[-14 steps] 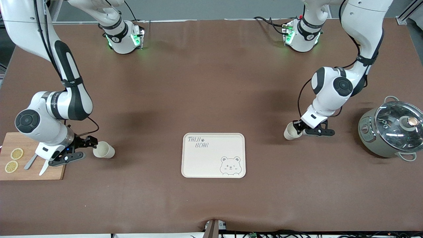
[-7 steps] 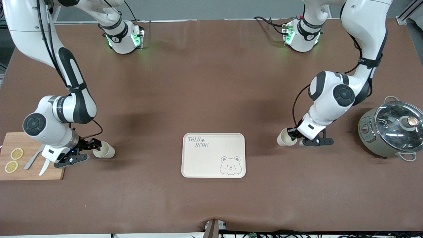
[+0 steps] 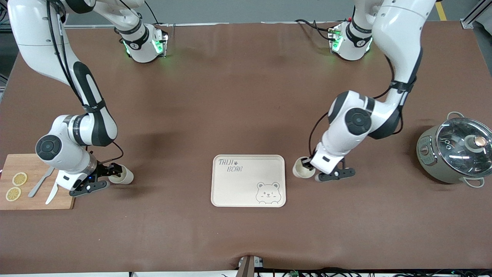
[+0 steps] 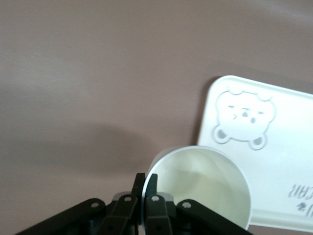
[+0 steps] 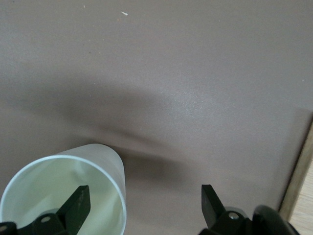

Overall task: Place white IKEA cup upright on tray with both arms
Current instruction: 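Carry the cup with the left gripper and lower it onto the tray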

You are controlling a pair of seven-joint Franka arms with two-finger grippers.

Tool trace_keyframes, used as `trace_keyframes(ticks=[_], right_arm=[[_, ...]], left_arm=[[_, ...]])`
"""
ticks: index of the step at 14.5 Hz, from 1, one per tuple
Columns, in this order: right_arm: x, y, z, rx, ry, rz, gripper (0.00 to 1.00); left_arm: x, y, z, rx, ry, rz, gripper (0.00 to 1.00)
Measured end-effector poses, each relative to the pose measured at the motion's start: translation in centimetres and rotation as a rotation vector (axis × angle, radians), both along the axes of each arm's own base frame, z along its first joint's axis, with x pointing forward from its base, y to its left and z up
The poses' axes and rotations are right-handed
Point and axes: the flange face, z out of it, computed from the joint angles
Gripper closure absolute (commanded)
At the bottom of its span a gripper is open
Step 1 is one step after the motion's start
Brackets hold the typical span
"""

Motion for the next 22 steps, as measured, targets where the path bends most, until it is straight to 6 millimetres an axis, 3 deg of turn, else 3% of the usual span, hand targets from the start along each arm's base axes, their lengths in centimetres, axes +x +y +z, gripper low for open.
trace_keyframes(ticks=[4, 7, 8, 11, 16, 20, 22], right_arm=[[0.0, 0.0, -0.4, 0.000, 0.000, 0.001, 0.00], [0.0, 0.2, -0.5, 0.016, 0.000, -0.013, 0.36], [0.0, 0.3, -0.5, 0.022, 0.000, -0.016, 0.44], [0.0, 0.9, -0.6, 0.072, -0.002, -0.057, 0.45], [0.0, 0.8, -0.7, 0.137, -0.005, -0.128, 0.60], [0.0, 0.8, -0.7, 0.148, -0.005, -0.140, 0.88], [0.0, 0.7, -0.7, 0.149, -0.005, -0.142, 0.97]], left_arm=[[0.0, -4.8, -1.3, -0.025, 0.005, 0.040, 1.00], [0.0, -7.9, -1.9, -0.030, -0.008, 0.057, 1.00], [-0.2, -8.8, -2.3, -0.023, -0.013, 0.064, 1.00], [-0.6, -11.3, -3.8, 0.002, -0.029, 0.071, 1.00], [-0.8, -12.5, -6.0, -0.001, -0.054, 0.058, 1.00], [-0.6, -12.5, -7.5, -0.007, -0.075, 0.058, 1.00], [-0.5, -12.4, -7.9, -0.006, -0.079, 0.059, 1.00]])
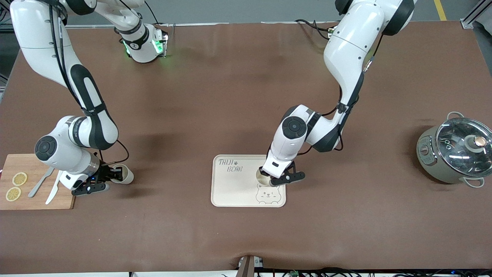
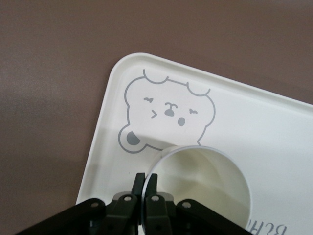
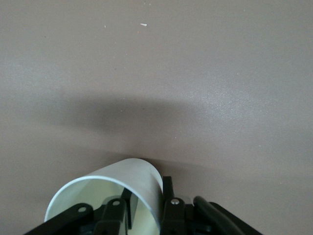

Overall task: Place white IKEA cup upright on tray with both arms
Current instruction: 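Carry the cup with the left gripper and lower it onto the tray, then open the left gripper and lift away while the right gripper carries its cup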

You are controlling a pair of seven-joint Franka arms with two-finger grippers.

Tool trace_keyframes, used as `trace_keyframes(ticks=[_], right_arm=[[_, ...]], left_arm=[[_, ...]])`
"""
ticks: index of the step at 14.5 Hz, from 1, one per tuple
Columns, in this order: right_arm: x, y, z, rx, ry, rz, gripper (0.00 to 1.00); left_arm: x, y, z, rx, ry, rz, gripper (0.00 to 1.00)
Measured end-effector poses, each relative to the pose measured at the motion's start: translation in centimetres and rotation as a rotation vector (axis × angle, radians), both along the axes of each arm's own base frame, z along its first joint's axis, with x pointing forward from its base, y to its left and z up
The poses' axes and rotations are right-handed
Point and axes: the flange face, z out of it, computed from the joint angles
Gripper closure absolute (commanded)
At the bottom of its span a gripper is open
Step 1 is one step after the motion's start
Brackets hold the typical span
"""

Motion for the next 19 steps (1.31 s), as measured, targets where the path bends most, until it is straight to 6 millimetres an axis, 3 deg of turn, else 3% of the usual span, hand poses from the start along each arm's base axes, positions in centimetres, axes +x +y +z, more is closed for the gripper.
trace_keyframes(ticks=[2, 3, 4, 5, 12, 14, 16, 19], right_arm=[[0.0, 0.0, 0.0, 0.001, 0.000, -0.001, 1.00], [0.0, 0.0, 0.0, 0.001, 0.000, -0.001, 1.00], [0.0, 0.0, 0.0, 0.001, 0.000, -0.001, 1.00], [0.0, 0.0, 0.0, 0.001, 0.000, -0.001, 1.00], [0.0, 0.0, 0.0, 0.002, 0.002, -0.001, 1.00], [0.0, 0.2, 0.0, 0.009, 0.025, 0.002, 1.00], [0.4, 0.6, 0.9, 0.037, 0.058, -0.004, 1.00], [1.9, 1.2, 4.1, 0.086, 0.096, -0.015, 1.00]], left_arm=[[0.1, 0.1, 0.0, 0.001, -0.002, 0.001, 1.00], [0.1, 0.1, 0.1, 0.001, -0.003, 0.001, 0.64], [0.2, 0.1, 0.1, 0.002, -0.004, 0.001, 0.09], [0.2, 0.1, 0.1, 0.008, -0.009, -0.005, 0.00], [0.0, -0.3, 0.4, 0.056, -0.017, 0.025, 0.00], [0.2, -0.2, 1.4, 0.085, 0.012, 0.034, 0.00], [0.4, -0.1, 2.9, 0.120, 0.046, 0.043, 0.00], [0.5, -0.2, 5.7, 0.158, 0.082, 0.052, 0.00]])
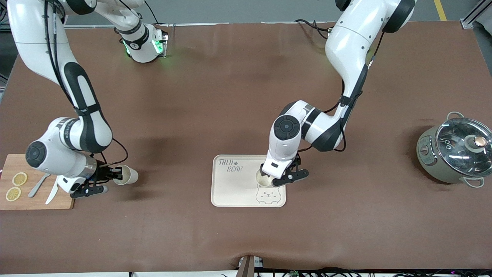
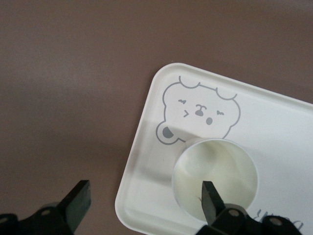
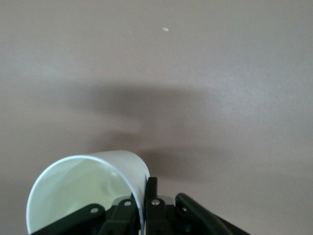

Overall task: Place white IKEA cup upright on tray with both arms
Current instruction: 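Open the left gripper and lift away while the right gripper carries its cup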

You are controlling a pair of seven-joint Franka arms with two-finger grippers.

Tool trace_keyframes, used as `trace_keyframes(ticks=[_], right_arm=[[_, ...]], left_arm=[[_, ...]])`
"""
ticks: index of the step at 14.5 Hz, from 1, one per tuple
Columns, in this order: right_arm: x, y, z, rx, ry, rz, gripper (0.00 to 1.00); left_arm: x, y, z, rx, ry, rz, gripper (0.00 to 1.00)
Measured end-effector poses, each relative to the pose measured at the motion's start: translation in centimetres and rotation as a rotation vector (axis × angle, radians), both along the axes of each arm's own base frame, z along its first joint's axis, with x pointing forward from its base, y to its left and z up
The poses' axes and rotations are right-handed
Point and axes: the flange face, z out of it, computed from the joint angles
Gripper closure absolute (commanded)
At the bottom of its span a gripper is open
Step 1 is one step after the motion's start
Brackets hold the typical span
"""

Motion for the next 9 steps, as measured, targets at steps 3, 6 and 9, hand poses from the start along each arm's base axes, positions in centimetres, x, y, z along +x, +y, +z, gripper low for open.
trace_keyframes(ticks=[3, 6, 9], right_arm=[[1.0, 1.3, 3.3, 0.023, 0.053, -0.050, 1.00], [1.5, 5.9, 6.3, 0.031, 0.084, -0.133, 1.00], [1.3, 12.9, 8.9, 0.029, 0.095, -0.232, 1.00]], left_arm=[[0.0, 0.5, 4.1, 0.020, 0.012, 0.007, 0.00], [0.5, 4.1, 9.8, 0.048, 0.070, -0.056, 0.00], [2.7, 13.4, 17.0, 0.055, 0.112, -0.118, 0.00]])
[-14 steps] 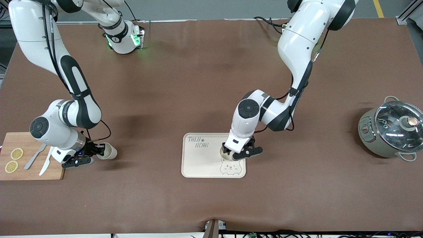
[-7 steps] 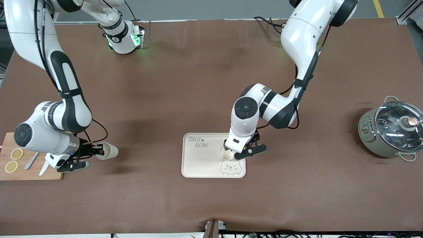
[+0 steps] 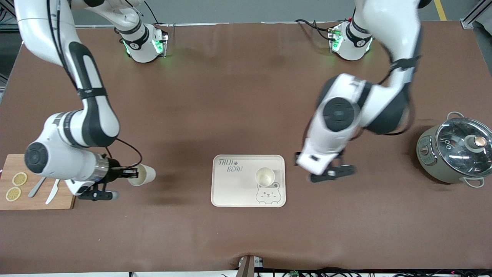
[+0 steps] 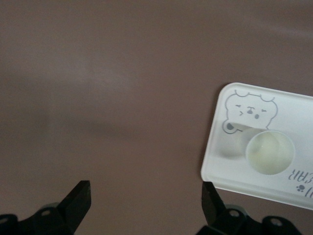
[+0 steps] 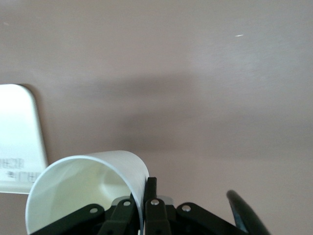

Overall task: Place white IKEA cup upright on tray with both arms
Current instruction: 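Open the left gripper and lift away while the right gripper carries its cup, then move the cup with the right gripper over the tray beside the first cup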

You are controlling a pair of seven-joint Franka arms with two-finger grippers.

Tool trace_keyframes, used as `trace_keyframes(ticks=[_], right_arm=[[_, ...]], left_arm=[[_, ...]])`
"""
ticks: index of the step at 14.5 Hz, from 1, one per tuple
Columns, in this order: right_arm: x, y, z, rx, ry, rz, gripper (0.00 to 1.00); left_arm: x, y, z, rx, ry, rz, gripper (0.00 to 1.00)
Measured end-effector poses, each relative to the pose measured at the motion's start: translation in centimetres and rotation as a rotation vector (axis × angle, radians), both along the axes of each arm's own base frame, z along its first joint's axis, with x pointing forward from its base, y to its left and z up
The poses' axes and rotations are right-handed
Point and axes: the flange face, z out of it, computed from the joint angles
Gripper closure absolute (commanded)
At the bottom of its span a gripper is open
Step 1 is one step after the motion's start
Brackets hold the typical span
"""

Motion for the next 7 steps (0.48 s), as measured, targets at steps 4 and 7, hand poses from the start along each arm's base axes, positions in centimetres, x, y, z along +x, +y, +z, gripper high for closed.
trace_keyframes(ticks=[4, 7], right_arm=[[-1.0, 9.2, 3.3, -0.004, 0.006, -0.144, 1.00], [-2.4, 14.5, 4.3, -0.006, 0.017, -0.245, 1.00]], left_arm=[[1.5, 9.6, 5.3, -0.030, -0.004, -0.011, 0.00], [2.1, 13.6, 6.8, -0.035, -0.018, -0.049, 0.00]])
